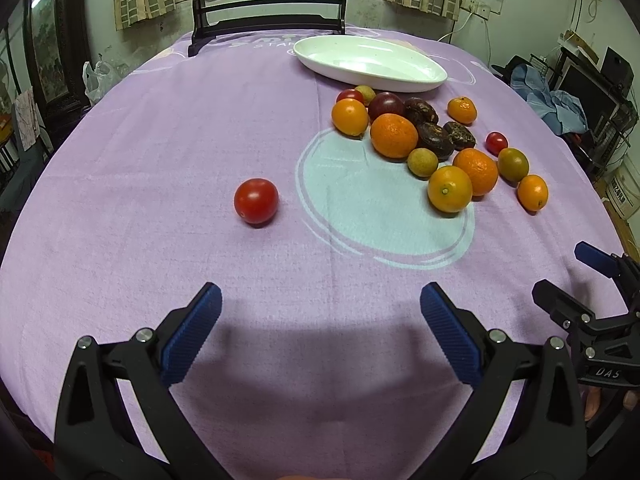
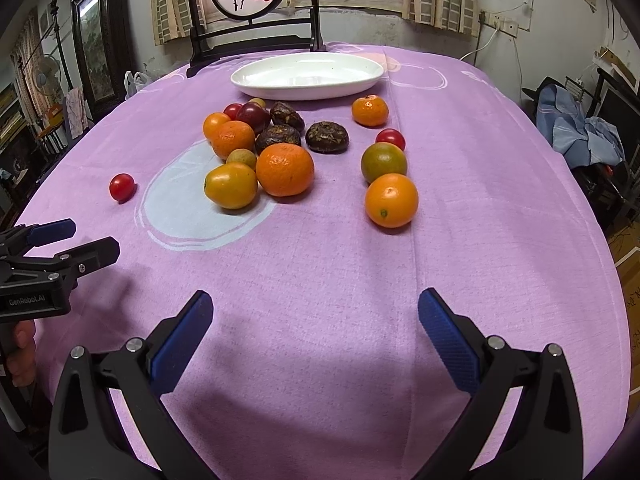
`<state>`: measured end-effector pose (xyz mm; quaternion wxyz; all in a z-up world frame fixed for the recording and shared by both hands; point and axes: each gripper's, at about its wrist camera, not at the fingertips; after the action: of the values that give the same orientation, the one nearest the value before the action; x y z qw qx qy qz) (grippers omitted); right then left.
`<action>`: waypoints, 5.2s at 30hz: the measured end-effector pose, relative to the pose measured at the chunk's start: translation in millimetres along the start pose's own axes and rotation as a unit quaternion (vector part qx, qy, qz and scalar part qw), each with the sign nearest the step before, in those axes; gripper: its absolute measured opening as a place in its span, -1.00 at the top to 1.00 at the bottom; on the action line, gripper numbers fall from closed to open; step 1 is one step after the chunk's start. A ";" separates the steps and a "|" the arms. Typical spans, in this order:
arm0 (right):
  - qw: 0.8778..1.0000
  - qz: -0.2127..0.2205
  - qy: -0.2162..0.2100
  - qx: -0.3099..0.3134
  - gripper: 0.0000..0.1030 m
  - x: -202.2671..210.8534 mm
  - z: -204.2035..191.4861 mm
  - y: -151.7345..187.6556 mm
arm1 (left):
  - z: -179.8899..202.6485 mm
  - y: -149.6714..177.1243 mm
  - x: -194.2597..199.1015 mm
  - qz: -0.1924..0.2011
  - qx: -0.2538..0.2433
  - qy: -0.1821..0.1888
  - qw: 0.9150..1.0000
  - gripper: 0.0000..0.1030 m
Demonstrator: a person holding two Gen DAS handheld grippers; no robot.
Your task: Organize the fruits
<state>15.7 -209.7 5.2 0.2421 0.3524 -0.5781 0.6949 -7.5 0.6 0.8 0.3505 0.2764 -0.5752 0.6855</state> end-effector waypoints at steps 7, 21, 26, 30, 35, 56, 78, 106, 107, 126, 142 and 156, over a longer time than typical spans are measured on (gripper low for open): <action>1.000 -0.001 -0.001 0.001 -0.97 0.1 -0.1 0.4 | 0.0 0.1 0.2 0.000 0.000 -0.001 1.000 -0.96; 1.000 -0.003 -0.004 0.002 -0.97 -1.3 -0.8 1.5 | -0.2 1.0 -1.3 -0.004 0.001 0.001 1.000 -0.96; 1.000 -0.005 -0.004 0.002 -0.97 -1.8 -0.9 1.4 | -1.2 1.0 -2.6 -0.005 0.000 0.001 1.000 -0.96; 1.000 -0.005 -0.002 0.003 -0.97 -2.4 -0.2 1.2 | -6.0 -2.2 -5.9 -0.004 -0.001 0.005 1.000 -0.96; 1.000 -0.008 0.002 0.000 -0.97 -5.7 2.4 -0.8 | -18.5 -10.7 -15.0 -0.013 0.006 0.013 1.000 -0.96; 1.000 -0.008 -0.029 -0.003 -0.97 -15.5 8.9 -11.1 | -46.6 -47.6 -43.4 -0.016 0.005 -0.010 1.000 0.25; 0.999 -0.041 0.009 0.024 -0.18 -54.6 37.5 -47.9 | -22.1 -40.1 -37.8 -0.009 -0.026 0.028 0.999 0.44; 0.991 0.056 -0.098 0.079 0.26 -56.7 4.0 -179.7 | 31.2 -210.6 -68.4 0.023 -0.096 0.057 0.993 0.43; 0.992 0.048 -0.092 0.075 0.26 -70.7 2.4 -187.4 | 32.5 -219.6 -78.4 0.020 -0.094 0.056 0.994 0.43; 0.996 -0.035 -0.078 0.019 0.11 -179.6 13.5 -239.1 | 4.2 -264.9 -194.5 -0.043 -0.003 0.039 0.998 -0.22; 0.996 0.033 -0.065 0.053 -0.30 -61.7 29.5 -155.8 | 24.2 -182.6 -77.6 0.033 -0.069 0.018 0.997 -0.71; 0.999 0.012 -0.039 0.009 -0.30 -36.0 52.3 -65.3 | 32.6 -87.6 -55.7 0.009 -0.065 0.050 0.997 -0.73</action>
<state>98.0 -244.1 23.1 0.2080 0.3747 -0.5847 0.6889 95.2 -32.4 15.5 0.3900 0.2134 -0.6023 0.6630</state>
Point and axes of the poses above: each gripper's, at about its wrist camera, not at the fingertips, and x roughly against the way its jaws point, z to its right, y to its underside, and after that the axes turned 9 degrees about y, right-handed
